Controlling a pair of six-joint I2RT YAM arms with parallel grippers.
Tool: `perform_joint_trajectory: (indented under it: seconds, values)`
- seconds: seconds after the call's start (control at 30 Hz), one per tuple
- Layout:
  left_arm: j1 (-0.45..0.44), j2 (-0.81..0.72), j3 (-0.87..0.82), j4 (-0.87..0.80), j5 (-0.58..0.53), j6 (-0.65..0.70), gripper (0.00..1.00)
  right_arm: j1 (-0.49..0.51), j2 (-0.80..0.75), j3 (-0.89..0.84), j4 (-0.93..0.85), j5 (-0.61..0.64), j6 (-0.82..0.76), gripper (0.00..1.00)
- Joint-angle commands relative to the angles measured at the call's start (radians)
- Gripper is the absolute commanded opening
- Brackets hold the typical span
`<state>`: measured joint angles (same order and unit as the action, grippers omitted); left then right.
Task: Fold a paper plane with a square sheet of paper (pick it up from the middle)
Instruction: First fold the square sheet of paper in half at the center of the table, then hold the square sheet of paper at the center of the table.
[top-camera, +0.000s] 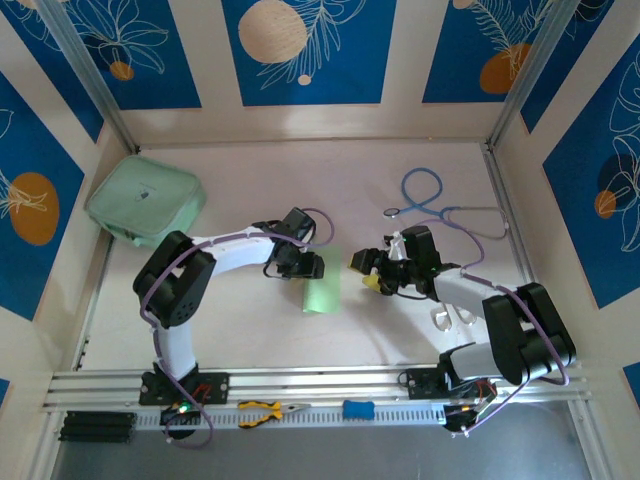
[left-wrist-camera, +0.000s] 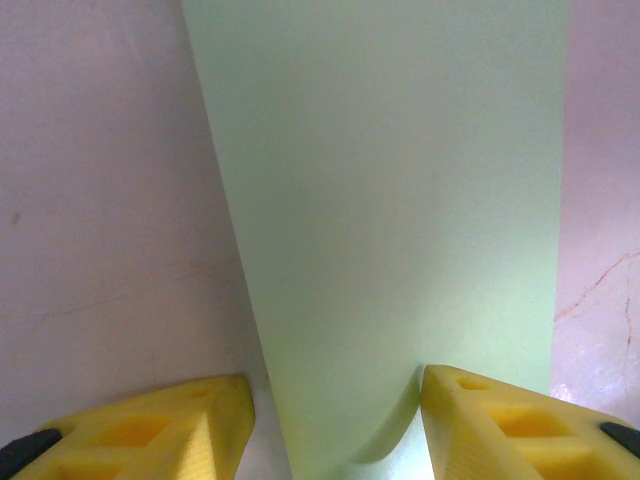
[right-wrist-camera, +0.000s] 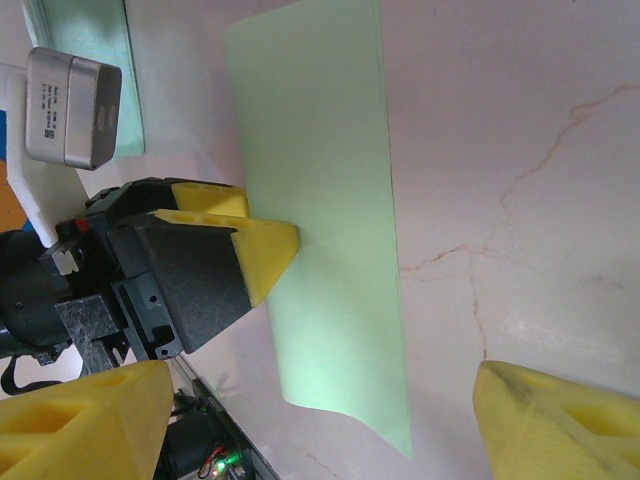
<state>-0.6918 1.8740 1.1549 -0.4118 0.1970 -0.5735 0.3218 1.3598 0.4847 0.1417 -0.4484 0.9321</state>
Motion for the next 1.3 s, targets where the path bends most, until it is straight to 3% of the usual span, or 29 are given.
perform_joint_trajectory:
  seconds: [0.0, 1.27]
  values:
    - [0.003, 0.06, -0.006, 0.003, -0.053, 0.016, 0.53, 0.007, 0.003, 0.017, -0.02, 0.002, -0.018, 0.79]
    - [0.002, 0.073, -0.026, 0.025, -0.038, 0.005, 0.53, 0.005, 0.006, 0.016, -0.027, 0.01, -0.023, 0.79]
